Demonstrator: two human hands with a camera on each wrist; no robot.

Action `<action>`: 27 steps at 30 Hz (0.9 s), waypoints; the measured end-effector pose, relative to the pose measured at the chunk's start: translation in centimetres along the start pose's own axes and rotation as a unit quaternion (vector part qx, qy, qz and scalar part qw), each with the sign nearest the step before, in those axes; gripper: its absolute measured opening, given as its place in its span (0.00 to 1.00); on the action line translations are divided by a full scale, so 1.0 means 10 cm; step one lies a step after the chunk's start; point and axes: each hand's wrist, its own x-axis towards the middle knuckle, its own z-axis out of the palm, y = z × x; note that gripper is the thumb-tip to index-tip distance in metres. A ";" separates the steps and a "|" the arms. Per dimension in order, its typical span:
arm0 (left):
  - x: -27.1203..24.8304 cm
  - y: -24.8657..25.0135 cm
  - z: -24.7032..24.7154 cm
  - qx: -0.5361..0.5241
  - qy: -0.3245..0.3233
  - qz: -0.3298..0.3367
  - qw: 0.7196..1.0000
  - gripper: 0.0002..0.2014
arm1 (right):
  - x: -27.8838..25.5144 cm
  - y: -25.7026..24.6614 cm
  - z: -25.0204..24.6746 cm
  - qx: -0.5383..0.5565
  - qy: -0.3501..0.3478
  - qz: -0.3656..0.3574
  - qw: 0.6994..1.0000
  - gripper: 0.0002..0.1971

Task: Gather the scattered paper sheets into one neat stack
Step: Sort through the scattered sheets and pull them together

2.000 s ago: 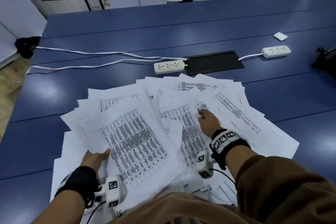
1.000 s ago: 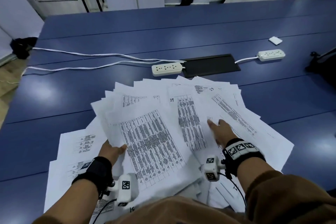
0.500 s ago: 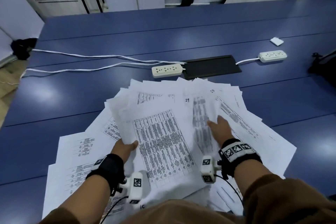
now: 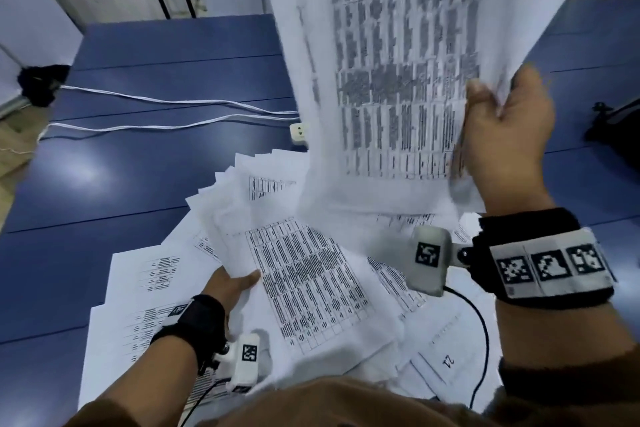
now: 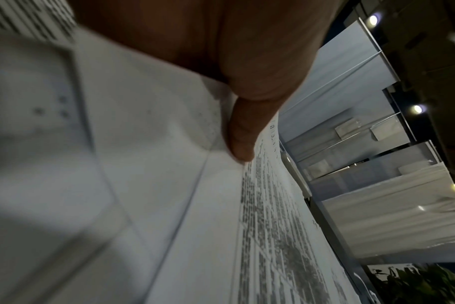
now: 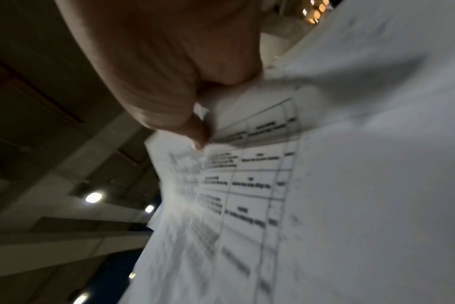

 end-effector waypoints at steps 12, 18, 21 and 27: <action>-0.01 0.00 -0.05 -0.180 -0.083 -0.087 0.976 0.65 | -1.24 1.26 0.77 -0.206 -0.378 0.273 0.861 0.30; 0.04 -0.05 0.07 -0.022 -0.038 0.019 0.999 0.34 | -1.38 1.45 0.84 -0.130 -0.420 0.290 0.850 0.38; 0.10 -0.13 0.02 0.004 0.011 0.027 1.000 0.30 | -1.15 1.66 0.60 -0.210 -0.300 0.295 0.883 0.38; 0.22 -0.25 -0.12 -0.027 0.038 0.036 0.998 0.29 | -0.94 2.12 -0.12 -0.453 -0.273 0.324 0.784 0.66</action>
